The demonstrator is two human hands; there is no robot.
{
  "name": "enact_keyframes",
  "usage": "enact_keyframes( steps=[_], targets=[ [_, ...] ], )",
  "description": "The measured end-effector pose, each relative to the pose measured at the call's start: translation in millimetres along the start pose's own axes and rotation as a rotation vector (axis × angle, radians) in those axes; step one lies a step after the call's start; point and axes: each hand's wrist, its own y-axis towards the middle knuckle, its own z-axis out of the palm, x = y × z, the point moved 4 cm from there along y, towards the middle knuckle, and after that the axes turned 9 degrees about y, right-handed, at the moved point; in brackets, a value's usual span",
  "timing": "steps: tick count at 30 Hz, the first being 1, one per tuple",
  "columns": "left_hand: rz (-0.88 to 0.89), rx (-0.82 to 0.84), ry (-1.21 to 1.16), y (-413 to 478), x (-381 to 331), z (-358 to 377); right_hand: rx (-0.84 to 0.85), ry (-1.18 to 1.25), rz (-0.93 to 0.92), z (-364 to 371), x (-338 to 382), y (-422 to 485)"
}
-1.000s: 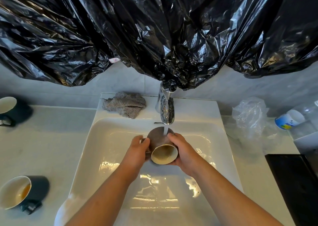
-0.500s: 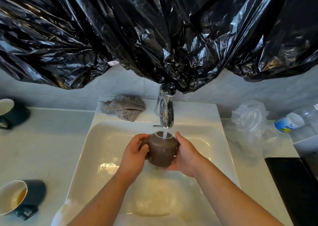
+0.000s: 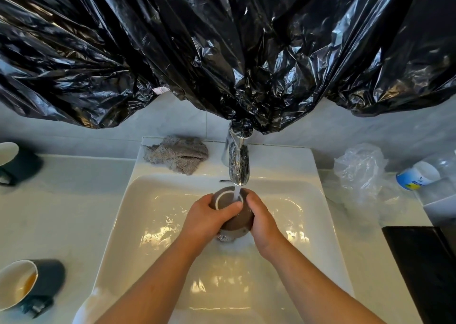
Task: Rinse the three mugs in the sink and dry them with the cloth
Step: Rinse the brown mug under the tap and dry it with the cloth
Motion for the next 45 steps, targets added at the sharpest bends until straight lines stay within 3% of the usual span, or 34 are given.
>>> enact_keyframes(
  steps=[3,7,14,19,25,30,41,45],
  targets=[
    [-0.043,-0.049,0.027,0,0,3,0.032,-0.03,-0.041,-1,-1,-3],
    [0.032,-0.133,0.162,3,-4,4,0.013,-0.034,-0.041,-2,-5,-4],
    [0.035,0.022,0.185,4,-1,14,-0.034,-0.005,0.02,-15,-3,-2],
    [0.041,-0.104,0.289,10,-11,11,-0.061,-0.031,-0.001,-12,-5,-2],
    [0.104,0.08,0.17,4,-6,-9,-0.073,0.02,0.027,-12,-5,-2],
    [0.13,-0.151,0.374,3,-5,-16,0.098,-0.117,0.118,4,-5,-4],
    [0.22,-0.253,0.508,2,-9,-11,-0.19,-0.265,0.013,11,2,5],
    [0.169,-0.221,0.518,6,-9,-12,-0.096,-0.147,0.128,8,-2,-1]
  ],
)
